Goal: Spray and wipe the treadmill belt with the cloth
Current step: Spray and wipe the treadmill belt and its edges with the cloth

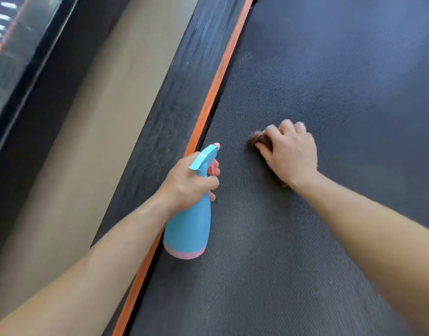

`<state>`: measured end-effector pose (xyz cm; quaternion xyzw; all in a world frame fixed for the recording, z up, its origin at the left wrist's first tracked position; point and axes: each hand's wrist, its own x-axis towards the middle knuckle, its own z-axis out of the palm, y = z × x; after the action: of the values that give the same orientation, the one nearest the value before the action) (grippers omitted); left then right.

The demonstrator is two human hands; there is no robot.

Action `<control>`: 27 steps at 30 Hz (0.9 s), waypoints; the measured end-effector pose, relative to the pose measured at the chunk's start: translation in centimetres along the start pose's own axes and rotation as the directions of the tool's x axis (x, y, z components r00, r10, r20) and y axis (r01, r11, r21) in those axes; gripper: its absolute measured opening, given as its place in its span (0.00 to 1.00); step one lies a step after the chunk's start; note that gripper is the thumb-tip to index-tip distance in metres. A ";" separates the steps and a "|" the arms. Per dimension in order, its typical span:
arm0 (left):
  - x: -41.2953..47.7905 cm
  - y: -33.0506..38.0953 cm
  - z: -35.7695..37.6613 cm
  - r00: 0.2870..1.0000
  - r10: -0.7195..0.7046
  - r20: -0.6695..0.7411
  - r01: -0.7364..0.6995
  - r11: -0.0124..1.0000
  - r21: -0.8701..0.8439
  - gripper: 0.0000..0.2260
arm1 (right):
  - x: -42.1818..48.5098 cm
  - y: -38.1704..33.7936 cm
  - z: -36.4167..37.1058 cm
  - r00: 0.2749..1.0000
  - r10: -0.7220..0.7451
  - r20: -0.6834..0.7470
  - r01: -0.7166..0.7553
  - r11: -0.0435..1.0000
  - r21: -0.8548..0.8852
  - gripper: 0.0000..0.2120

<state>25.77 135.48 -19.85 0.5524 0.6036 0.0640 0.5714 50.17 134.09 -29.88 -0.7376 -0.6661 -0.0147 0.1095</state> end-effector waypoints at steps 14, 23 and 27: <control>-1.0 0.3 -0.4 1.000 0.019 -0.005 -0.019 1.000 0.000 0.20 | -7.8 -2.7 -0.2 0.926 -0.377 0.029 0.375 0.925 0.055 0.15; -1.6 0.2 -0.6 1.000 0.010 0.016 -0.011 0.999 0.046 0.20 | -3.8 -2.8 -0.6 0.996 -0.062 -0.057 0.062 0.998 -0.010 0.15; -1.3 0.0 -0.7 1.000 0.003 -0.014 -0.002 0.999 0.041 0.22 | -11.8 -6.6 -0.4 0.906 -0.421 0.041 0.413 0.903 0.119 0.13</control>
<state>24.94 134.90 -18.79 0.5644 0.6080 0.0560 0.5555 42.44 123.01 -30.50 -0.5711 -0.8115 0.0225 0.1214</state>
